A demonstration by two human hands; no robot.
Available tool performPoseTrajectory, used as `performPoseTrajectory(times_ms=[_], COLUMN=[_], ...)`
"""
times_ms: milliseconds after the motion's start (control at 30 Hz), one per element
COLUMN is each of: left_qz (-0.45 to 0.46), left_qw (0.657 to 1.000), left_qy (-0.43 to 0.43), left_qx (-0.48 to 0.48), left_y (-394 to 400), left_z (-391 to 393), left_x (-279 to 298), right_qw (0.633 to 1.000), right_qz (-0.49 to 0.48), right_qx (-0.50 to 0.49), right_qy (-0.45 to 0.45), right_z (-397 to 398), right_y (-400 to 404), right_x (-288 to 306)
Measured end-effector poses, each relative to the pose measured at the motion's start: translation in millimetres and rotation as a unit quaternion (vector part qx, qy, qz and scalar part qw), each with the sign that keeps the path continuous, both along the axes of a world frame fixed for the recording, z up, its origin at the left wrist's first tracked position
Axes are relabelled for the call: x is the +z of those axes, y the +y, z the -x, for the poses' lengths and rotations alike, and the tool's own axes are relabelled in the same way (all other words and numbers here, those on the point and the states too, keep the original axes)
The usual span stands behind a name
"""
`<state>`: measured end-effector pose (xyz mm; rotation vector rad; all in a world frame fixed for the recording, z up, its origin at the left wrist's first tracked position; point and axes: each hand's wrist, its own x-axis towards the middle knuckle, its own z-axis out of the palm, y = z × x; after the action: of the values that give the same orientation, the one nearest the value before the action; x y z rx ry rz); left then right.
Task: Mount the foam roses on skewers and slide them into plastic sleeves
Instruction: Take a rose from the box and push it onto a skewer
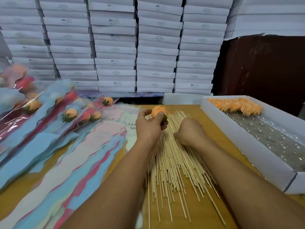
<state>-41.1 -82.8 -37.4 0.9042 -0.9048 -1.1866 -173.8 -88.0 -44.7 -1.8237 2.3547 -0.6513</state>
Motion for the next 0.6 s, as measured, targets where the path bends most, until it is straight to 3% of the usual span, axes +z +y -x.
performPoseTrajectory(times_ms=[233,433,600], left_qz=[-0.018,-0.041,-0.077], left_qw=[1.000,0.975,0.949], left_qy=[0.016,0.197,0.264], left_qx=[-0.018,-0.098,-0.156], left_y=[5.6,5.9,10.9], left_z=[0.8,-3.0,-2.3], left_x=[2.2,6.5,10.4], right_qw=[0.992,0.929,0.898], right_qz=[-0.003,-0.027,-0.005], right_qx=[-0.002,0.067,0.099], right_qy=[-0.127,-0.362,-0.428], right_z=[8.5,11.6,8.9], right_y=[3.9,22.6,32.8], right_x=[6.2,22.2,28.2])
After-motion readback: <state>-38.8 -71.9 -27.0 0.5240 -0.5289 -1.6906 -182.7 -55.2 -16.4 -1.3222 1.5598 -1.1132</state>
